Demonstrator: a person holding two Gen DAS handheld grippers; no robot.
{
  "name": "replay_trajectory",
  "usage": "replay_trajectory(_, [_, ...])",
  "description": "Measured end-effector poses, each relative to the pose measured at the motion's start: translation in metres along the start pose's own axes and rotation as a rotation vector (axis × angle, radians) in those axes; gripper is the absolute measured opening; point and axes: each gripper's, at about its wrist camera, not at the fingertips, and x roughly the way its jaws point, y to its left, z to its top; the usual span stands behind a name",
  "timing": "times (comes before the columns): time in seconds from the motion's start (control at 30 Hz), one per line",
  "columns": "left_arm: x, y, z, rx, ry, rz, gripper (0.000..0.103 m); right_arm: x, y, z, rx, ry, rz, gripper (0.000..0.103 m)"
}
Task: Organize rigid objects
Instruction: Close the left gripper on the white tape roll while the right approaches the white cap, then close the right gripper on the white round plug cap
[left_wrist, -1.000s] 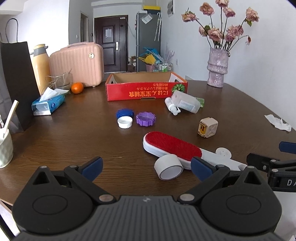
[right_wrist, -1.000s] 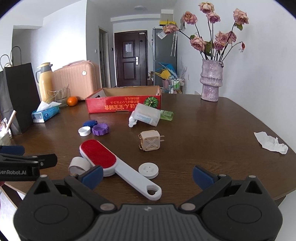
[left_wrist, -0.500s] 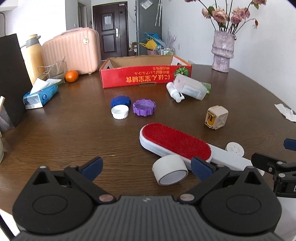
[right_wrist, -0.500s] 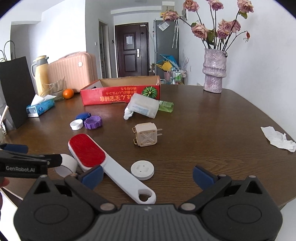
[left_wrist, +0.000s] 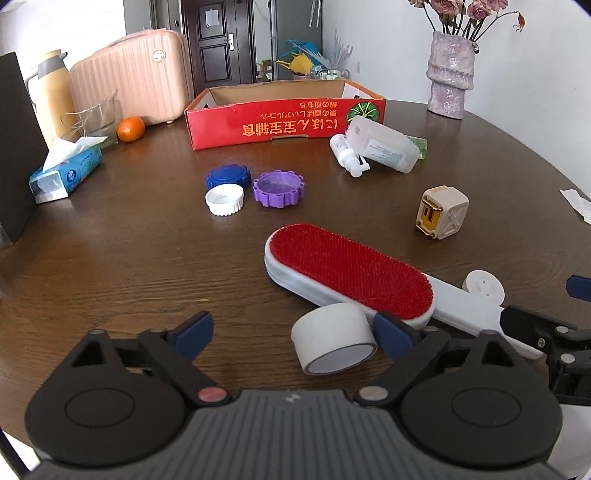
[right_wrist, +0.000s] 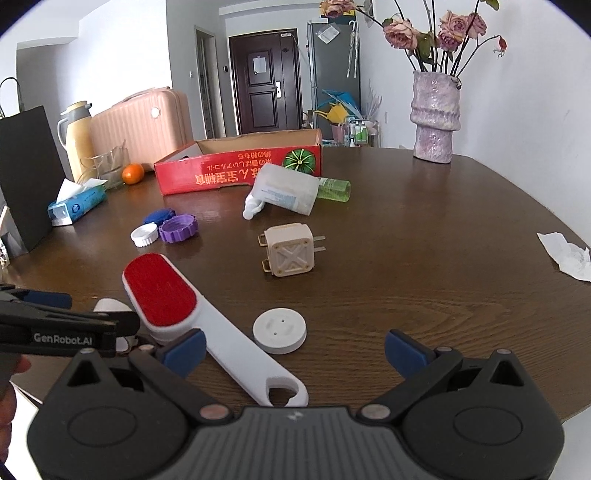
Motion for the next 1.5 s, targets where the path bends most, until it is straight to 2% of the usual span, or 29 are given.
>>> replay_trajectory(0.1, [0.001,0.002,0.000,-0.003,0.009,-0.020,0.073,0.001,0.000,0.000,0.001,0.002,0.002,0.103])
replay_trajectory(0.13, [0.002,0.002,0.000,-0.003,0.015,-0.030,0.065,0.001,0.000,0.000,0.001,0.002,0.002,0.103])
replay_trajectory(0.17, [0.002,0.003,0.000,-0.002,0.021,-0.043,0.051,0.001,0.000,0.000,0.001,0.002,0.002,0.103])
replay_trajectory(0.2, [0.003,0.004,-0.001,0.001,0.027,-0.057,0.044,0.001,0.000,0.000,0.001,0.001,0.002,0.103])
replay_trajectory(0.33, [-0.001,0.011,-0.003,0.003,0.017,-0.083,0.044,0.004,0.000,0.001,-0.003,0.006,0.003,0.103])
replay_trajectory(0.67, [-0.008,0.026,0.006,-0.024,-0.028,-0.067,0.044,0.016,-0.004,0.015,-0.015,0.038,0.000,0.100])
replay_trajectory(0.73, [-0.009,0.028,0.008,-0.026,-0.034,-0.068,0.044,0.019,-0.005,0.020,-0.021,0.053,-0.004,0.096])
replay_trajectory(0.87, [-0.009,0.032,0.010,-0.036,-0.048,-0.072,0.044,0.028,-0.004,0.030,-0.055,0.088,-0.025,0.095])
replay_trajectory(0.93, [-0.008,0.034,0.010,-0.041,-0.052,-0.078,0.044,0.032,-0.002,0.033,-0.071,0.103,-0.023,0.091])
replay_trajectory(1.07, [-0.007,0.037,0.011,-0.044,-0.055,-0.089,0.044,0.042,0.002,0.039,-0.072,0.148,-0.026,0.089])
replay_trajectory(1.33, [-0.001,0.047,0.012,-0.059,-0.056,-0.109,0.044,0.058,0.009,0.045,-0.059,0.210,-0.042,0.080])
replay_trajectory(1.5, [0.001,0.051,0.012,-0.062,-0.059,-0.125,0.044,0.067,0.009,0.048,-0.037,0.258,-0.049,0.078])
